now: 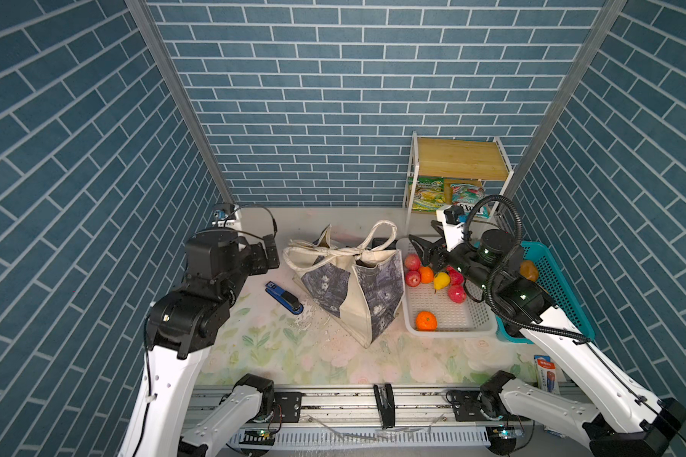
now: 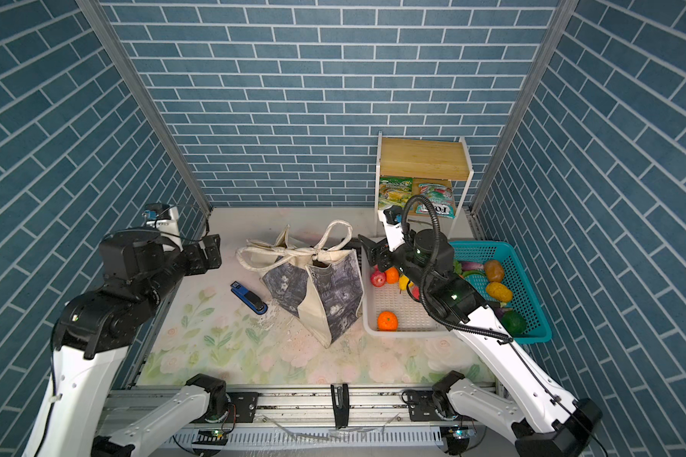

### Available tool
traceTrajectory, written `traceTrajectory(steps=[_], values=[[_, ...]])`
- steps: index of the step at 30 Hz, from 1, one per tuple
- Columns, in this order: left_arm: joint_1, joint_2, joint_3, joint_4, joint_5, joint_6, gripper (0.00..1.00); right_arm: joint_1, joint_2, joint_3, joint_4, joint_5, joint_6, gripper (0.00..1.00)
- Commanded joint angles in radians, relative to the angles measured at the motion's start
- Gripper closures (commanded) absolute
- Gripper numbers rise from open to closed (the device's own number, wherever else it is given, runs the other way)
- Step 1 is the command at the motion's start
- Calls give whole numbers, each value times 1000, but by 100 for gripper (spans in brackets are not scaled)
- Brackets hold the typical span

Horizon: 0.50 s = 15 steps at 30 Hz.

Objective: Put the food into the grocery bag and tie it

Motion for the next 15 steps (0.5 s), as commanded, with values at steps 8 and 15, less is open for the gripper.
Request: traceTrajectory(steps=[8, 15], values=[[46, -203, -502, 440, -443, 105, 0, -297, -144, -350, -17, 233, 121, 17], [135, -191, -784, 618, -447, 34, 0, -401, -165, -593, 251, 340, 122, 8]])
